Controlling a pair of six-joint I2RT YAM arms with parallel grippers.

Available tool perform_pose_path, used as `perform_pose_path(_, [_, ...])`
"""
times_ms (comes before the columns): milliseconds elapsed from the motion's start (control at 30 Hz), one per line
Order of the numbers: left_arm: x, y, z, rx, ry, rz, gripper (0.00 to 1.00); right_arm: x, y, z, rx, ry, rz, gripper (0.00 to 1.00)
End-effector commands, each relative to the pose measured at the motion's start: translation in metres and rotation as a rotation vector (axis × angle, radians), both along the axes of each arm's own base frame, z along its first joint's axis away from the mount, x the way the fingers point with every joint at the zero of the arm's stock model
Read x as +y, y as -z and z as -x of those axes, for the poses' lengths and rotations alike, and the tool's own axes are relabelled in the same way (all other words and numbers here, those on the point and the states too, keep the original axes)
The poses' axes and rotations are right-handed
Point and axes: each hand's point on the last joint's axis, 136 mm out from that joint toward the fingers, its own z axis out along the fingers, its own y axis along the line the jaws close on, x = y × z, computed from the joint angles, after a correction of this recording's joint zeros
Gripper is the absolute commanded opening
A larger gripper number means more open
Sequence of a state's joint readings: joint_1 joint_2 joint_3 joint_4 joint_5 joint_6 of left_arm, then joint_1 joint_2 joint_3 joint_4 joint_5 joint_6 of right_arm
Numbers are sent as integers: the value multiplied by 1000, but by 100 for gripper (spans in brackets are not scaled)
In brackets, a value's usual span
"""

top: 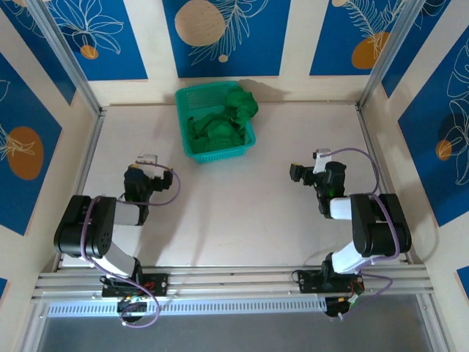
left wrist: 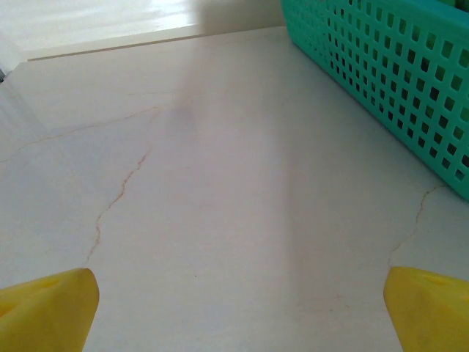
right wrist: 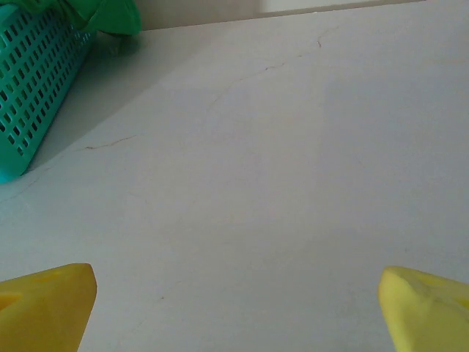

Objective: Fold the inside-out t-shirt

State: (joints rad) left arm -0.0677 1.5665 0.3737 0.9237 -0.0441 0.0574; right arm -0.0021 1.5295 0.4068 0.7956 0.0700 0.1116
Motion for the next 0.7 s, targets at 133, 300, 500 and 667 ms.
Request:
perform_pose_path(133, [0, -5, -3, -15, 4, 21, 99, 2, -9, -4, -27, -22, 7, 99])
perform_pose_path(300, [0, -5, -2, -15, 6, 21, 99, 2, -9, -4, -27, -22, 7, 99])
perform_pose_path(500, [0, -5, -2, -18, 4, 22, 99, 2, -9, -4, -27, -22, 6, 99])
perform_pose_path(667, [15, -7, 0, -38, -89, 24, 100, 2, -9, -5, -26, -21, 5, 99])
